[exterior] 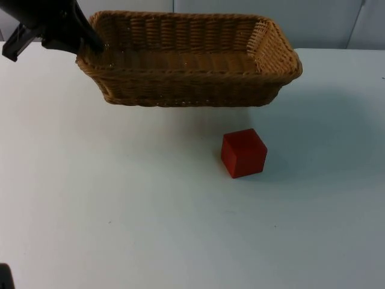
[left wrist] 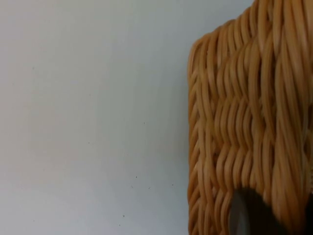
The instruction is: Pick up the basket with the left hand and place the cube into the basket with the right hand.
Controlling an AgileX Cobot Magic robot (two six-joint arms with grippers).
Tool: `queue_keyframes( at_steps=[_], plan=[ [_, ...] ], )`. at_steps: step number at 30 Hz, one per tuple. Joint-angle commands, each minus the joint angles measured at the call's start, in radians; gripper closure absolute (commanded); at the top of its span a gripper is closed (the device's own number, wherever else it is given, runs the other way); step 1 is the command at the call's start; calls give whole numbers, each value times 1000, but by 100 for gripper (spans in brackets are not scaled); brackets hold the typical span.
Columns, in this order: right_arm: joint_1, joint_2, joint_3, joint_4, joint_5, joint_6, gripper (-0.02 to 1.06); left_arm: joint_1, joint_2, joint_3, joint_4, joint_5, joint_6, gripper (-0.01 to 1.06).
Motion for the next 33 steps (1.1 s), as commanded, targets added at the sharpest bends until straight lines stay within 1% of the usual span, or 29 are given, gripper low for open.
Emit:
queue_keyframes(
  at_steps=[1,25,27,29,30,31,32,33],
  plan=[
    [-8,-3,6,2,-7,-5,105,2,-8,-8,-43,1,-3,105],
    [-7,3,6,-4,-7,1,105,2,-8,-8,-43,-1,-3,105],
    [-7,80,6,-4,-7,1,105,2,-8,-8,-43,-1,-3,105],
    [-7,206,6,1,-7,-14,105,2,-8,-8,-43,-1,-3,105],
    [-7,265,4,23,-11,-37,105,2,-8,-8,-43,-1,-3,105],
    [-7,265,4,23,-11,-37,105,2,-8,-8,-43,-1,-3,105],
    [-7,337,-1,51,-15,-67,105,2,-8,-8,-43,-1,-3,105],
    [-7,408,-11,107,-25,-112,105,2,-8,-8,-43,-1,-3,105]
  ],
)
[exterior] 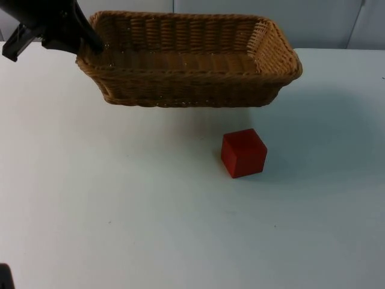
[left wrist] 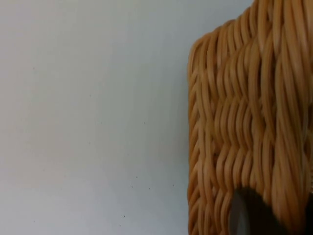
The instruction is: Pick up the basket with the left hand and place the cube into the basket with the right hand.
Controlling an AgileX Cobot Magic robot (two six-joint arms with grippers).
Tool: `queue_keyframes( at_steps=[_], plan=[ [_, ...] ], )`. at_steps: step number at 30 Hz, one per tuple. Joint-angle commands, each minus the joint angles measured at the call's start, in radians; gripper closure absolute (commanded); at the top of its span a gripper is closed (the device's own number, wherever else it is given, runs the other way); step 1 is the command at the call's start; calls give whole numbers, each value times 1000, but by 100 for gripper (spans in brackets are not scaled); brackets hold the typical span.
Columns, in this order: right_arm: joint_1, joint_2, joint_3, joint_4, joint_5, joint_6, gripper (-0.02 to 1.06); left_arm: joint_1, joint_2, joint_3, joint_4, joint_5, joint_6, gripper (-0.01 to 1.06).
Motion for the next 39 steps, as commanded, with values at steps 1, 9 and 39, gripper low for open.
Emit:
queue_keyframes(
  at_steps=[1,9,39],
  plan=[
    [-7,99,-11,103,-36,-74,105,2,-8,-8,-43,-1,-3,105],
    [-7,536,-14,794,-200,-556,105,-39,-26,-62,62,-31,-3,105],
    [330,819,-35,747,-600,-587,104,-39,-26,-58,63,-166,-3,105]
  ],
)
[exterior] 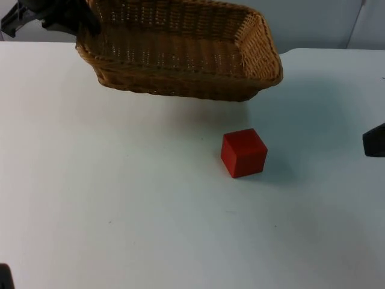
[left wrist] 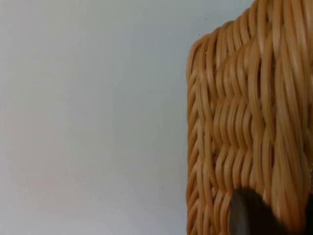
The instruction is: Pick up the basket with the left hand and place the cube into the basket with the right hand.
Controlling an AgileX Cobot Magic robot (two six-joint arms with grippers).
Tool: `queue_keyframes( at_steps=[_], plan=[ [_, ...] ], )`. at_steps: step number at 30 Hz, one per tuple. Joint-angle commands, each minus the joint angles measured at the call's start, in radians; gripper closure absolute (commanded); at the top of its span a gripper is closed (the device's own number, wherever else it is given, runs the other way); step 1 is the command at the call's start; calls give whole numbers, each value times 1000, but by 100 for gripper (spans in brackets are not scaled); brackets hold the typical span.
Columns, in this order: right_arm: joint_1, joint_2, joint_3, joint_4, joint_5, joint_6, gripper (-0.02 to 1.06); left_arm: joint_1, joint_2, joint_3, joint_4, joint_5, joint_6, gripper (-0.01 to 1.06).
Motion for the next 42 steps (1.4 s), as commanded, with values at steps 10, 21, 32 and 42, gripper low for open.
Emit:
queue_keyframes(
  at_steps=[10,21,32,42],
  plan=[
    [10,232,-112,-31,34,35,104,-5,-18,-11,-39,-11,-5,105],
    [10,382,-254,-140,50,147,103,-5,-18,-11,-39,-12,-5,105],
    [121,536,-343,-375,33,421,84,-5,-18,-11,-39,-12,-5,105],
    [272,628,-508,-814,31,854,57,-5,-18,-11,-39,-12,-5,105]
  ],
)
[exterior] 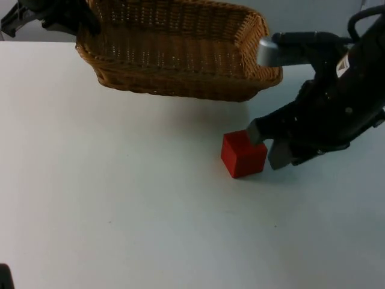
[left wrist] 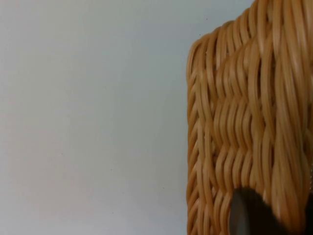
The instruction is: Pick up the basket with the left hand and place the cube into the basket with the right hand.
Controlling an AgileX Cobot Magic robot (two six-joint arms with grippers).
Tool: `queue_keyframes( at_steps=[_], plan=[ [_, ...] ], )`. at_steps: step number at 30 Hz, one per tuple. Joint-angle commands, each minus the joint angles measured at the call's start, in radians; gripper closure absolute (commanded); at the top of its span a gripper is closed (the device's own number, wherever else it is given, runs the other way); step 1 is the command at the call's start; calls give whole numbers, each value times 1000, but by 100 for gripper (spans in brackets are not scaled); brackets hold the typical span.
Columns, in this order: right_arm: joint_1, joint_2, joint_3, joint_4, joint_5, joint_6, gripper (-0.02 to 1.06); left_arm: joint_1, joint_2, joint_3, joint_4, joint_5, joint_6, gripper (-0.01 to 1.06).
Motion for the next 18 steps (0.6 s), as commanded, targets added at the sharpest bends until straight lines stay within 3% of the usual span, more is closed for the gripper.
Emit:
queue_keyframes(
  at_steps=[1,2,4,11,18],
  plan=[
    [12,20,-46,-50,-5,78,49,-5,-18,-11,-39,-12,-5,105],
    [12,20,-46,-50,-5,78,49,-5,-18,-11,-39,-12,-5,105],
    [12,31,-77,-50,7,129,37,-5,-18,-11,-39,-12,-5,105],
    [10,51,-80,-50,-51,170,37,-5,-18,-11,-39,-12,-5,105],
    [10,164,-80,-105,-103,177,37,-5,-18,-11,-39,-12,-5,105]
  ],
)
